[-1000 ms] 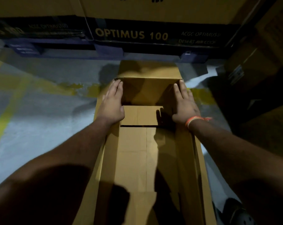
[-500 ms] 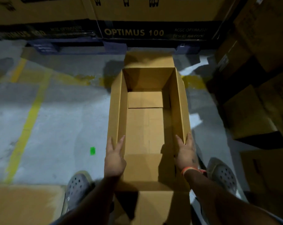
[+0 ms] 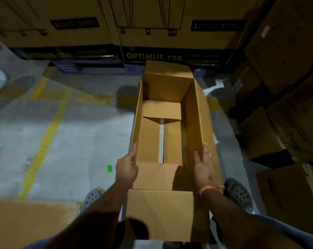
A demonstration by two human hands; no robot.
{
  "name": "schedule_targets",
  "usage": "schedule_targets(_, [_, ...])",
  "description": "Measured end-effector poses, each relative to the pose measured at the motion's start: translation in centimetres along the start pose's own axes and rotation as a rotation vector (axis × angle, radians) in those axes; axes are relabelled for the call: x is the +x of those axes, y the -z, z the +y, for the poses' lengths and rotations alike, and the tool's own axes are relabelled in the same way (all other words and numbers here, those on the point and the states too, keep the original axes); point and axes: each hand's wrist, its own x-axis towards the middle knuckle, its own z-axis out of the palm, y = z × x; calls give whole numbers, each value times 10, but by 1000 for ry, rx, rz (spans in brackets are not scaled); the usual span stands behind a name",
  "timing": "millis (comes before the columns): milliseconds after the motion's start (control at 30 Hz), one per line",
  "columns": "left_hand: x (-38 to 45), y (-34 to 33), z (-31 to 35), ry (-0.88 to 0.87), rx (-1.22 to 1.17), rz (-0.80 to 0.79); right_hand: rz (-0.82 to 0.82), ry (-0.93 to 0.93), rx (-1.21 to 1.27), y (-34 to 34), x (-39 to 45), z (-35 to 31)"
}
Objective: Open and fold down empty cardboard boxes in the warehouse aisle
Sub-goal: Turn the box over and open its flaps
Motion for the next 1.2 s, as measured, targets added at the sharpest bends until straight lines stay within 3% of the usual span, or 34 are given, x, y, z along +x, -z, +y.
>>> schedule_targets(67, [-5, 22, 13, -24, 14, 22, 32, 297, -188, 16, -10, -25])
schedule_targets(167, [-18, 54, 27, -62, 17, 43, -286, 531, -241, 33, -26, -72])
schedule_targets(233, [-29, 77, 37, -102, 17, 60, -520, 516, -291, 34, -24, -95])
schedule_targets(467, [-59, 122, 59, -120, -166, 165, -1001, 309, -371, 22, -14, -117])
schedule_targets(533, [-62, 128, 61, -112, -182, 185, -906, 315, -225, 26, -10, -112])
schedule_targets(633, [-64, 132, 62, -141, -167, 176, -541, 294, -90, 44, 14, -104])
schedule_targets(700, [-59, 130, 64, -147, -151, 175, -401, 255, -82, 59, 35, -100])
schedule_targets(900, [-49, 123, 66, -61, -200, 170, -224, 202, -114, 97, 61, -91])
schedule_targets(1200, [-46, 121, 61, -88, -89, 161, -159, 218, -64, 77, 109, -101])
